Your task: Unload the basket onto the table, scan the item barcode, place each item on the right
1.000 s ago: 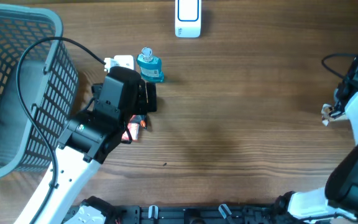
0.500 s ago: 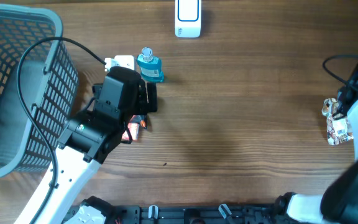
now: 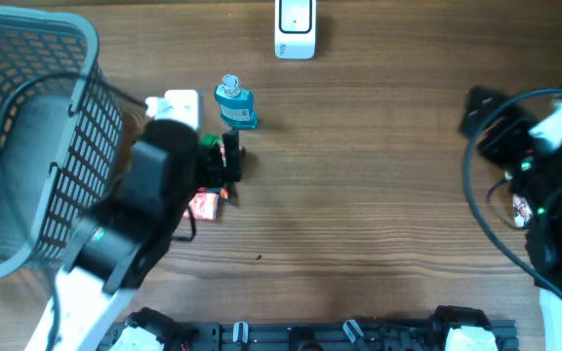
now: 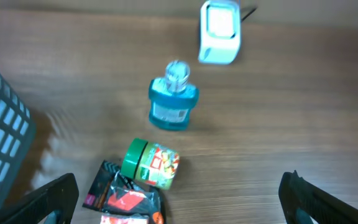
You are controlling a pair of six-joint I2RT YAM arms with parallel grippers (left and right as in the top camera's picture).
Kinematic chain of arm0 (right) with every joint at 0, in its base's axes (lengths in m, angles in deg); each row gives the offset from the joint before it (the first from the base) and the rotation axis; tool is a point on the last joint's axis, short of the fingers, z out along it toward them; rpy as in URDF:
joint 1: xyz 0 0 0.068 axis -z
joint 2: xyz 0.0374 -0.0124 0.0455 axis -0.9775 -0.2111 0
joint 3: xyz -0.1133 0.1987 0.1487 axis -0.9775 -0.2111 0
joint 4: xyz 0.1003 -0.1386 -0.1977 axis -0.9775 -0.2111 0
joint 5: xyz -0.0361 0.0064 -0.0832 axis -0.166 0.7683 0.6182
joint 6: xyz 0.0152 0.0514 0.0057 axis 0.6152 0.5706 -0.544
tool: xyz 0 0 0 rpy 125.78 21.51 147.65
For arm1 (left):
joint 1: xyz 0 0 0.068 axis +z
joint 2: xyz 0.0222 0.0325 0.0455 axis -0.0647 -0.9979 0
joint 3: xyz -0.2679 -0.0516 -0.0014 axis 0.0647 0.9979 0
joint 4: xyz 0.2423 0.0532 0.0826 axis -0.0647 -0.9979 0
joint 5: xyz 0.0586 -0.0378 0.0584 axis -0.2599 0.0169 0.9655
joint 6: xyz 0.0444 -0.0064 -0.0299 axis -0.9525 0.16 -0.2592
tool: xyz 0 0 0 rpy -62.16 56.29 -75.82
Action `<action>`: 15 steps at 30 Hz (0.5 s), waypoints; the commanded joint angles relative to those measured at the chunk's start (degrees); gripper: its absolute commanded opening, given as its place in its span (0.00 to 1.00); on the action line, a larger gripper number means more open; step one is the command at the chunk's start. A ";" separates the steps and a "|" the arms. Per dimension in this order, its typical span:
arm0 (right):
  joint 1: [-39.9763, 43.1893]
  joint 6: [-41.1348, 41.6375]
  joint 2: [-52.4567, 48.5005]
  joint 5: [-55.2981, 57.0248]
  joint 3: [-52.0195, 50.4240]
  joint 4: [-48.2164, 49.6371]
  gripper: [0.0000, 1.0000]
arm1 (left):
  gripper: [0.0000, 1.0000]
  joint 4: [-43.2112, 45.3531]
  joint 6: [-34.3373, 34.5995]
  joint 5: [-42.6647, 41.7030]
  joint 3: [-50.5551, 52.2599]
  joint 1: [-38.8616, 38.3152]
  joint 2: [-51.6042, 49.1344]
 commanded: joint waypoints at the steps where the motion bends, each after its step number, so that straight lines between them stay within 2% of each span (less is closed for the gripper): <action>1: -3.63 -0.15 -5.62 -2.82 -0.74 -6.25 1.00 | 1.00 -1.36 -1.55 -1.70 -0.37 0.33 5.92; 5: -6.60 -0.22 -13.00 -0.31 -0.74 -9.01 1.00 | 1.00 -4.11 -1.60 -1.70 -0.37 0.33 7.26; 8: -6.69 0.37 -16.87 -0.28 -0.74 -9.01 1.00 | 1.00 -3.76 -3.32 -1.73 -0.37 0.33 3.17; 12: -6.75 1.31 -18.84 -0.07 -0.76 -9.66 1.00 | 1.00 -1.77 -5.25 -2.67 -3.98 0.83 -6.67; 15: -6.75 1.27 -18.95 1.49 -0.85 -11.06 1.00 | 1.00 -5.05 -5.29 -8.48 -15.50 3.41 -17.75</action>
